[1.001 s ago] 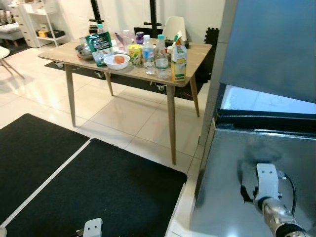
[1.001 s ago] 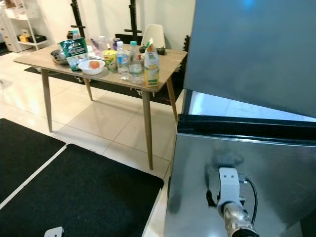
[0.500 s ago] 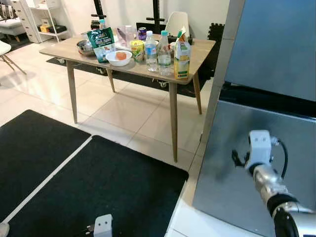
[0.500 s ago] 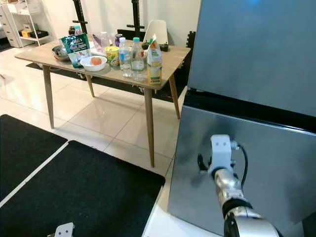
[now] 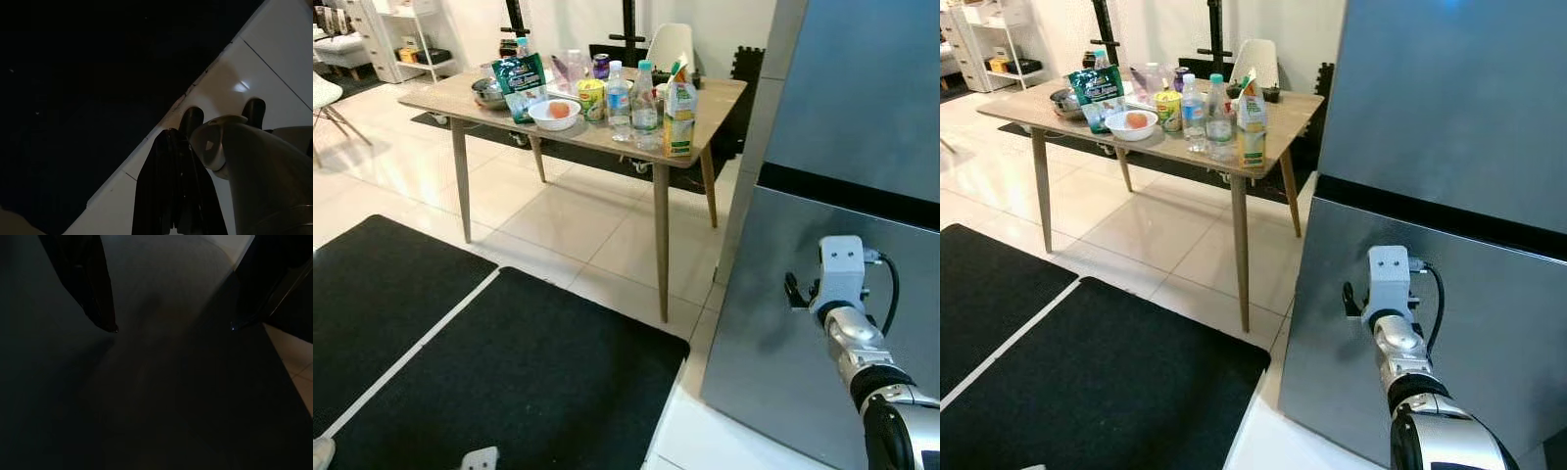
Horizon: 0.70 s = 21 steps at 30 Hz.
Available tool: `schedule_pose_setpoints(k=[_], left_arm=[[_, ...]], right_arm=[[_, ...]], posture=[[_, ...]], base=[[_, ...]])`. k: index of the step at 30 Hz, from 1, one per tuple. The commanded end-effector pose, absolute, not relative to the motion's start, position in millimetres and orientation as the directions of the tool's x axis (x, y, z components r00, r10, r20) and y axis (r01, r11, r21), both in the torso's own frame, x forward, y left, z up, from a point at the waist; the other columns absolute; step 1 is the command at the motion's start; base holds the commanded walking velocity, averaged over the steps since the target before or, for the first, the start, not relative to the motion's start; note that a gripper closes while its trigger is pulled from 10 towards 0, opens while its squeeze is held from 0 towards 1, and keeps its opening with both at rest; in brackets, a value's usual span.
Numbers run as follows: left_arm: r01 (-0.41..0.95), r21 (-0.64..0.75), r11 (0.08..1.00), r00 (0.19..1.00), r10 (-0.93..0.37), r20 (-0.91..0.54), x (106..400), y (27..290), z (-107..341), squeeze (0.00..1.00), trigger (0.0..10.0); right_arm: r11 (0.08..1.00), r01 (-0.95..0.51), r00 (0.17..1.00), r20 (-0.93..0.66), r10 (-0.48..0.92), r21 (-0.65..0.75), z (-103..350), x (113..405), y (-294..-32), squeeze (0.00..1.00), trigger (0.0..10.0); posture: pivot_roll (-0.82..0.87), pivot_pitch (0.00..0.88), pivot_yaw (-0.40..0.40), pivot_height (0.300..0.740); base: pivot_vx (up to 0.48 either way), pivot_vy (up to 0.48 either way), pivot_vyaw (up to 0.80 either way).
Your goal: Restocking fridge
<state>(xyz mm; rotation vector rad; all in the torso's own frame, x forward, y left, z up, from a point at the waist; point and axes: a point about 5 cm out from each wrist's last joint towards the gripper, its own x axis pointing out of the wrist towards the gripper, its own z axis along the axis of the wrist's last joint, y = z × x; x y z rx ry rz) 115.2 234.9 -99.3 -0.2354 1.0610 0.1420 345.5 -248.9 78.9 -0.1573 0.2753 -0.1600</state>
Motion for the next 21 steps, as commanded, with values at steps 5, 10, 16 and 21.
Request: schedule_pose_setpoints(k=[5, 10, 16, 21], left_arm=[[-0.217, -0.121, 0.969, 0.489, 0.0, -0.872, 123, 225, -100, 0.0, 10.0], [-0.206, -0.14, 0.968, 0.495, -0.02, -0.869, 132, 209, -101, 0.0, 10.0], [-0.206, -0.145, 0.968, 0.495, -0.025, -0.868, 133, 206, -101, 0.0, 10.0], [-0.201, -0.148, 0.968, 0.493, -0.03, -0.869, 137, 197, -101, 0.0, 10.0]], right_arm=[[0.98, -0.013, 0.889, -0.45, -0.081, -0.2, 35, 321, -234, 0.0, 10.0], [0.977, -0.125, 0.699, -0.714, -0.035, -0.17, -34, 253, -226, 0.0, 10.0], [0.969, -0.173, 0.487, -0.87, -0.073, -0.178, -74, 184, -239, 0.0, 10.0], [0.969, -0.174, 0.399, -0.912, -0.091, -0.173, -87, 151, -246, 0.0, 10.0]], posture=[[-0.07, 0.0, -0.004, 0.74], [-0.08, 0.0, -0.005, 0.74], [-0.08, 0.0, -0.008, 0.74], [-0.09, 0.0, -0.003, 0.74]], base=[[0.0, 0.0, 0.0], [0.0, 0.0, 0.0], [0.0, 0.0, 0.4], [0.0, 0.0, 0.8]])
